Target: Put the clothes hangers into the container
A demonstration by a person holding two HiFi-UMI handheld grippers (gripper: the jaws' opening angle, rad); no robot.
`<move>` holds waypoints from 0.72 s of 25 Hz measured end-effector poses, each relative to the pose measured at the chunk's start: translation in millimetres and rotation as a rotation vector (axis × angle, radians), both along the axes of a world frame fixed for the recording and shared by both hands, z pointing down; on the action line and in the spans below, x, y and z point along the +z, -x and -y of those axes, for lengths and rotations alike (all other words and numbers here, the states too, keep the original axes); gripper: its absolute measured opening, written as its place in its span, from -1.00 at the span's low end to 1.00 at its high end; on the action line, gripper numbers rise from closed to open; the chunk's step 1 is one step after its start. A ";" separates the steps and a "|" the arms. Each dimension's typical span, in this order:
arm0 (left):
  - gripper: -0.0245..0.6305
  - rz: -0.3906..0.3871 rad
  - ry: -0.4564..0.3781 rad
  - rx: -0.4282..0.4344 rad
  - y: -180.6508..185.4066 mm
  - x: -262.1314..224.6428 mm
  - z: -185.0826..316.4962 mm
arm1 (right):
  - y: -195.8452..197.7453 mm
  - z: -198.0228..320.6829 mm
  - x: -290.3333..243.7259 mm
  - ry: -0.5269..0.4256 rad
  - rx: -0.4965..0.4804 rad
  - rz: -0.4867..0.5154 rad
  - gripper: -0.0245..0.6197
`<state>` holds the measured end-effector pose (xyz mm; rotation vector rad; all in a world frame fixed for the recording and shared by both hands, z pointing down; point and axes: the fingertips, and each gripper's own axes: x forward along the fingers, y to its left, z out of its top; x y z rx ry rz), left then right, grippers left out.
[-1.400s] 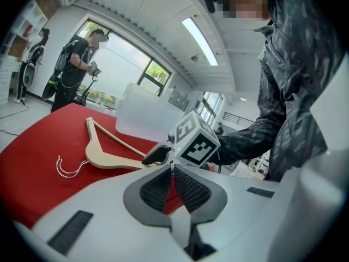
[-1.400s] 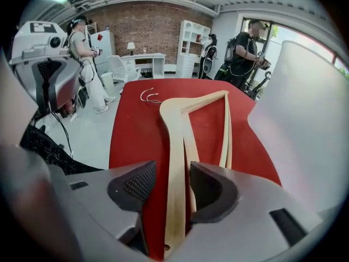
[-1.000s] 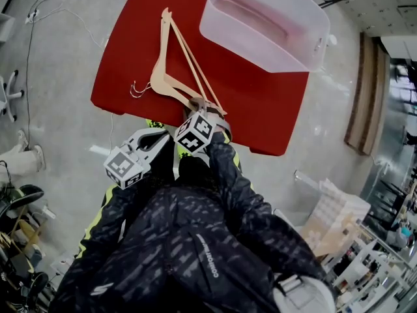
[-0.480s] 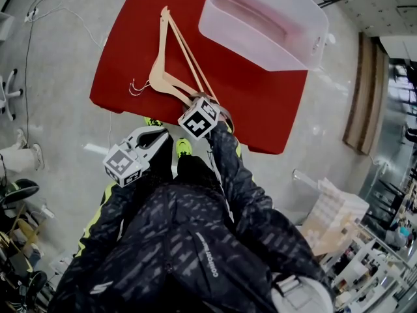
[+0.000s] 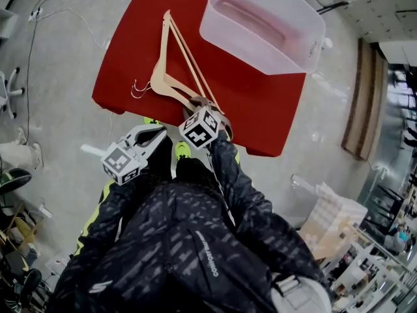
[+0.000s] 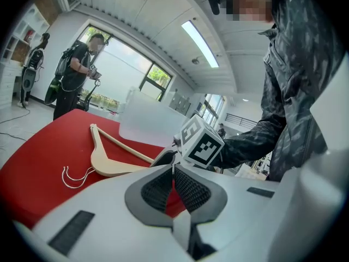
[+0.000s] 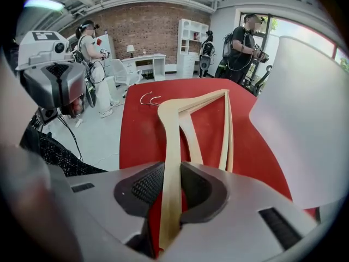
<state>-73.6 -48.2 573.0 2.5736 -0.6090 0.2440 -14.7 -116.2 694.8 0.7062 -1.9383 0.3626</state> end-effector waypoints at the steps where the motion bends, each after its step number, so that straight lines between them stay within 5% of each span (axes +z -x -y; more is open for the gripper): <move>1: -0.89 -0.001 -0.005 -0.001 -0.5 -1.9 0.0 | -0.1 -1.2 -3.1 -0.009 0.001 0.006 -0.62; 18: -0.89 0.005 -0.084 -0.010 -16.1 -39.2 -14.4 | -10.8 -7.2 -97.1 -0.157 -0.003 0.079 -0.62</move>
